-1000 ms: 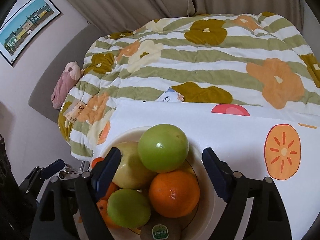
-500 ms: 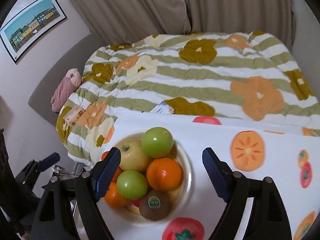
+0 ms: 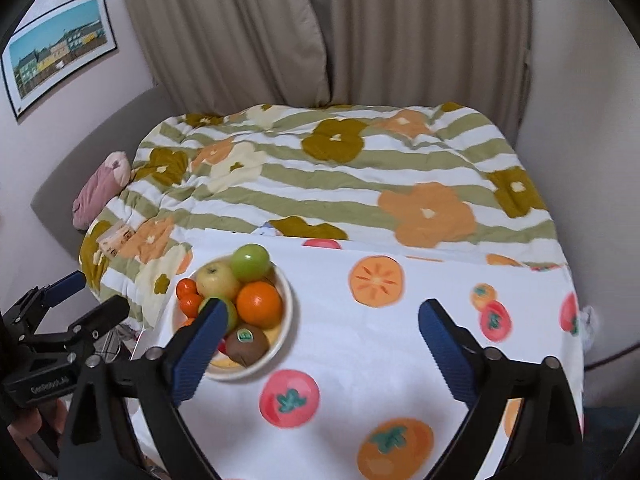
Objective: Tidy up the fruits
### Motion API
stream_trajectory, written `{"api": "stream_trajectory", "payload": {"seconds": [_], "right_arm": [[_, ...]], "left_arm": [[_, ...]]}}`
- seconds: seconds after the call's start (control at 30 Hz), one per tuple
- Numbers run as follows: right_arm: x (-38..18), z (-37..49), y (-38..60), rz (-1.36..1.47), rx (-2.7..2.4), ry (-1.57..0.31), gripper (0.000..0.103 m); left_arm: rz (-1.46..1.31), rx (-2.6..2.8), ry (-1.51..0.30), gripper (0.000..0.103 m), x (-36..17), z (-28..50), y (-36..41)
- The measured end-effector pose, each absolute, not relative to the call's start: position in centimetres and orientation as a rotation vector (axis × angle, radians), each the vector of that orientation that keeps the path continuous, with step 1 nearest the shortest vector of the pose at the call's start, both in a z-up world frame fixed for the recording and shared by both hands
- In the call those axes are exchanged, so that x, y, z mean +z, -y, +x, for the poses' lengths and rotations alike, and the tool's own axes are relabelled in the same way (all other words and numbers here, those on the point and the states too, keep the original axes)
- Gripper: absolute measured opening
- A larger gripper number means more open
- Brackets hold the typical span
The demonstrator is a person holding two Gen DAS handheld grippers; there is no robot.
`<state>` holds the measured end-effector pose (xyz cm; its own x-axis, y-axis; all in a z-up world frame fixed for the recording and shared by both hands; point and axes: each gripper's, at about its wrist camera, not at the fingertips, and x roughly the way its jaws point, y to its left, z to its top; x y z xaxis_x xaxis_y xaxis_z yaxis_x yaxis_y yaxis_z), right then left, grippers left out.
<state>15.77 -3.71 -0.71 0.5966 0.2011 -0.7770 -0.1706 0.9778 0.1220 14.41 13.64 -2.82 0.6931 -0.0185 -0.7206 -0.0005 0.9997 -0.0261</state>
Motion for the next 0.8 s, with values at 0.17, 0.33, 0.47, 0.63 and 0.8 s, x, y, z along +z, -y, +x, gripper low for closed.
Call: {"api": "stream_trajectory", "payload": {"seconds": [0.17, 0.33, 0.47, 0.63, 0.8], "right_arm": [[0.5, 13.1, 6.2, 0.021, 0.129, -0.872, 0.102], [1.0, 10.5, 7.2, -0.014, 0.063, -0.848, 0.103], [1.0, 9.5, 7.8, 0.024, 0.038, -0.838, 0.103], [1.2, 8.7, 7.8, 0.002, 0.019, -0.817, 0.103], [1.4, 8.4, 7.7, -0.003, 0.011, -0.808, 0.103]], "left_arm": [[-0.028, -0.021, -0.773, 0.103, -2.0, 12.8, -12.0], [-0.027, -0.022, -0.743, 0.103, -1.5, 11.5, -11.1], [-0.016, -0.023, -0.721, 0.103, -1.0, 10.8, -10.7], [0.001, -0.037, -0.714, 0.103, -1.0, 10.7, -10.1], [0.010, -0.050, -0.711, 0.103, -1.0, 10.8, -9.7]]}}
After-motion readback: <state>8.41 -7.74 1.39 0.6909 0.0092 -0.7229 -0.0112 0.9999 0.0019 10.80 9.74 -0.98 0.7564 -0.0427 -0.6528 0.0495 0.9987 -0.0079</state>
